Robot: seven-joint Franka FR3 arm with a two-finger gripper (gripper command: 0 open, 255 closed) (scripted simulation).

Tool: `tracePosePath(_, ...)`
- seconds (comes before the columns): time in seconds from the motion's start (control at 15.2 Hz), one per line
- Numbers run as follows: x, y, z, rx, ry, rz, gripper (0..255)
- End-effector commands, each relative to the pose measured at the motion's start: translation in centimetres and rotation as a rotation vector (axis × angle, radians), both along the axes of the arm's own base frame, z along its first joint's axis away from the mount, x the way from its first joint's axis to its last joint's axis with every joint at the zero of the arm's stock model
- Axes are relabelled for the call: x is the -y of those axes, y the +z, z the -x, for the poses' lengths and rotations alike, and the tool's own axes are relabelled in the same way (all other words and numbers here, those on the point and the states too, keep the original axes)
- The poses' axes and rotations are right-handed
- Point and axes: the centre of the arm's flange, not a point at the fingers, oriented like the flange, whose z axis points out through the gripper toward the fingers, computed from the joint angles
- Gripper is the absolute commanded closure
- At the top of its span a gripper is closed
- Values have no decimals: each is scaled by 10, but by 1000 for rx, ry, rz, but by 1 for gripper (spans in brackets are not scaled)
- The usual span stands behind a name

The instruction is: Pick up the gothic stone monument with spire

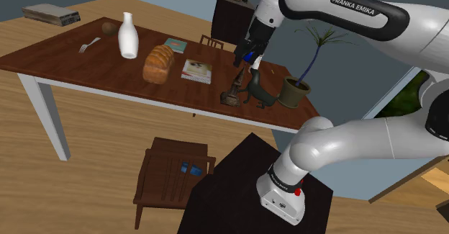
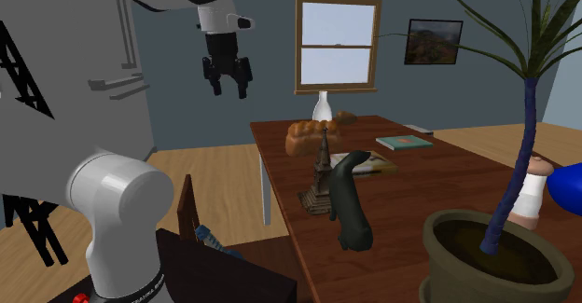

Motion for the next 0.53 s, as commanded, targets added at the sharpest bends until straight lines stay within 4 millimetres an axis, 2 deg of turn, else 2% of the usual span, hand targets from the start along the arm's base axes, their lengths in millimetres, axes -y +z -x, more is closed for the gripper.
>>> tracePosePath(0.0, 0, 0, 0, 0, 0, 0, 0)
tracePosePath(0.46, 72, -48, -36, -89, 238, 36, 0)
